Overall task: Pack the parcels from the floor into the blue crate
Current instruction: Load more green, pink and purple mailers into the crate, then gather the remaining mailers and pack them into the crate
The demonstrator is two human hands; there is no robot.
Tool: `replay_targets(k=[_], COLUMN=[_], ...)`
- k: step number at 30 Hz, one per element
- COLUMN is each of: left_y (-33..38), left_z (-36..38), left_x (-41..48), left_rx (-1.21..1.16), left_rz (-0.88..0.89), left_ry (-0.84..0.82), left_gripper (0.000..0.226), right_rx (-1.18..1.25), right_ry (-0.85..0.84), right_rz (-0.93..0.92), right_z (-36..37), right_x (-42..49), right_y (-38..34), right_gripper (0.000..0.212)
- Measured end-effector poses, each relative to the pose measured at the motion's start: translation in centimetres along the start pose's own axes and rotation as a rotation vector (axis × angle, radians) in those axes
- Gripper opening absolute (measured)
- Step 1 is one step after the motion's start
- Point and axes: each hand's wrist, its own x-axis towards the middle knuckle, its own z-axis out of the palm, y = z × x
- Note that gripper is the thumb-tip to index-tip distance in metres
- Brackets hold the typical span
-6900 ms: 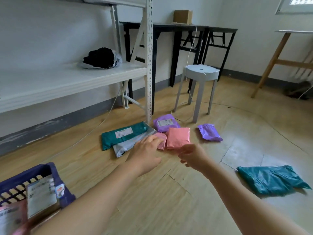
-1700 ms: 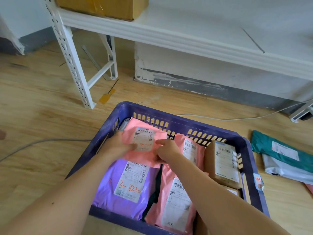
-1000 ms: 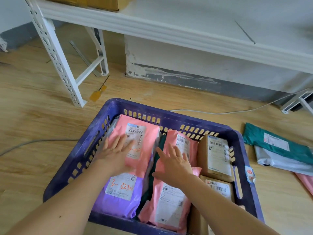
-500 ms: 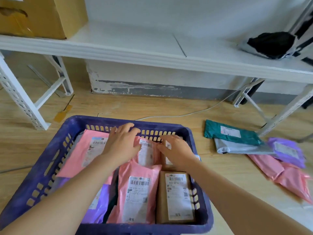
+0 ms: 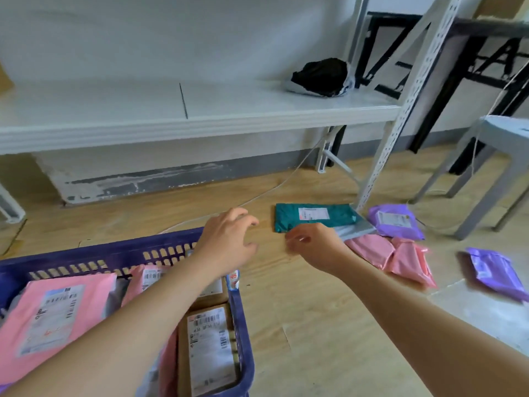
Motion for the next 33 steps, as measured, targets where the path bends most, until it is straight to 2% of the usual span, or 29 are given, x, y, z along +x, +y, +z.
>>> replay_targets(k=[9,13,20,24,33], left_y=[6.0,8.1,14.5,19.9,40.5], left_z=[8.1,10.1,4.4,-0.1,-6.3], left_x=[12.1,16.2,17.8,17.8,17.1], left_rx=[0.054,0.056,0.009,0.000,-0.055], left_rz=[0.087,0.089,0.085,0.128,0.336], left_ry=[-0.093,-0.118,-0.212,-0.288,-0.431], left_gripper=[0.053,0.055,0.051,0.050,0.047], right_rx=[-0.038,-0.021,-0.012,0.093,0.205], right_ry=[0.091,0.147,0.135,0.151,0.272], right_rz=[0.100,0.177,0.326,0.431,0.677], right_z=[-2.7,-5.0,-13.9,-19.8,-36.1], right_x=[5.6,7.3,3.9,-0.4,-13.3], right_y=[13.8,17.1,16.4,15.9,18.8], right_gripper=[0.026,0.028,0.027,0.027,0.026])
